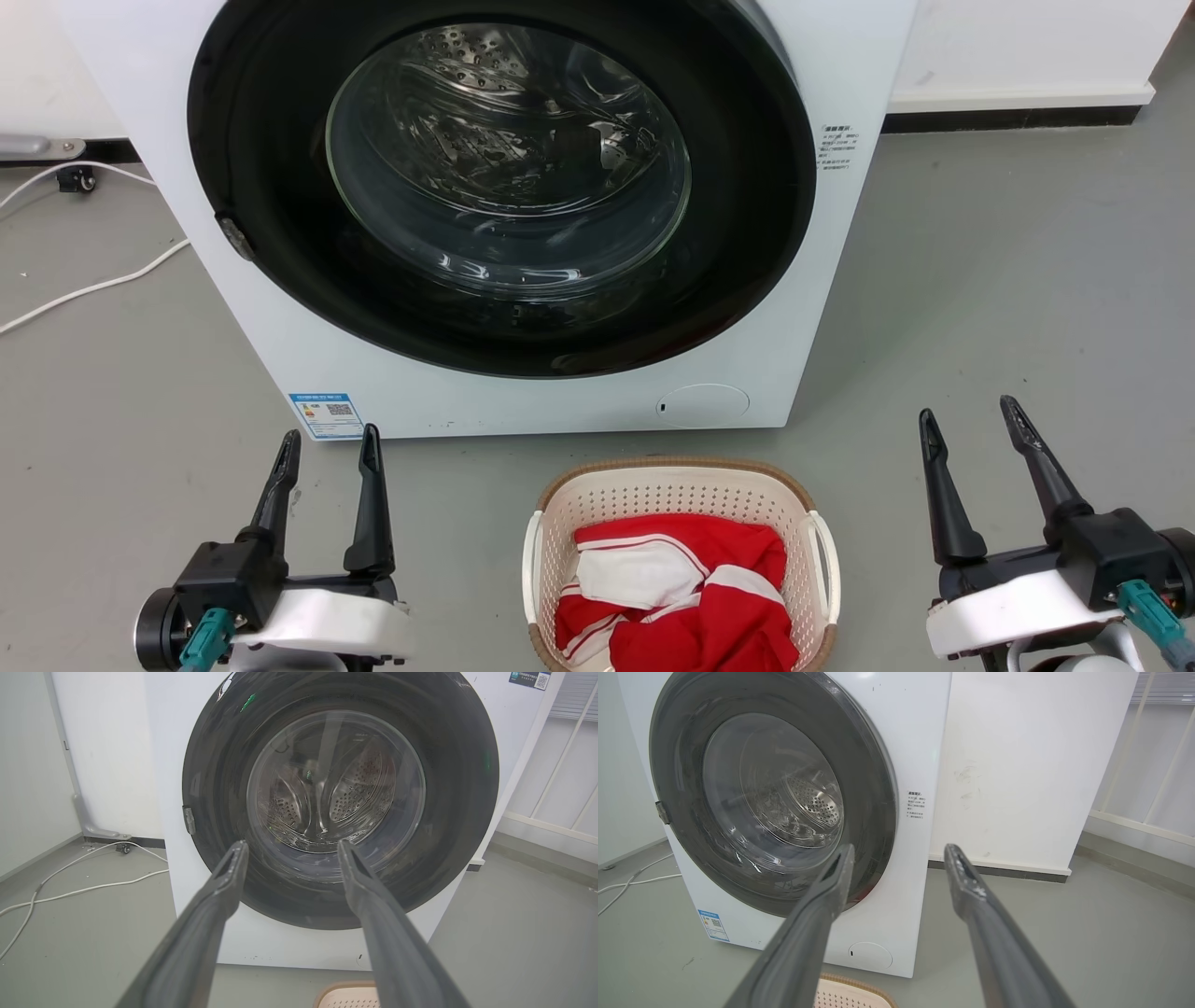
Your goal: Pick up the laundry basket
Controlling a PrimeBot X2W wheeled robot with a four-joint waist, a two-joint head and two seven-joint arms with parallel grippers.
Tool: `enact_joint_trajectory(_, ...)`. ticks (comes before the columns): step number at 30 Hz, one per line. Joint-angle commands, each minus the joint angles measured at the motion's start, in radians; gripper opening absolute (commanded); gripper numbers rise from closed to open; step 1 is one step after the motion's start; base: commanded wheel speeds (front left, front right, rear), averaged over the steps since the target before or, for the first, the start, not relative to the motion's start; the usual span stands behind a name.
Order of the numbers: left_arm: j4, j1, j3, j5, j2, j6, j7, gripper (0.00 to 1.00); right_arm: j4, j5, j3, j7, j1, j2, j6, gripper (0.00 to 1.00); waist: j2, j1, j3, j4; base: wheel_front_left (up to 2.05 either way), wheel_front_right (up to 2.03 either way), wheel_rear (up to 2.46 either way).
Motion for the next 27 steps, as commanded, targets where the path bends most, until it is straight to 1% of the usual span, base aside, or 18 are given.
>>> enact_joint_trajectory(1,-0.009,0.007,-0.001,0.026,0.003,0.003,-0.009,1.00,-0.010,-0.029,-0.002,-0.011,0.012,-0.005,0.000,1.00,0.0000,0.0000,0.000,0.000,0.00,0.00,0.00)
enact_joint_trajectory(13,-0.018,0.015,-0.005,0.104,0.003,0.008,-0.029,1.00,-0.021,-0.100,-0.007,-0.029,0.019,-0.005,0.000,1.00,0.0000,0.0000,0.003,0.001,0.00,0.00,0.00)
enact_joint_trajectory(27,-0.007,0.019,-0.004,0.094,0.003,0.010,-0.028,1.00,-0.005,-0.057,-0.014,-0.028,0.019,-0.005,0.000,1.00,0.0000,0.0000,0.004,0.002,0.00,0.00,0.00)
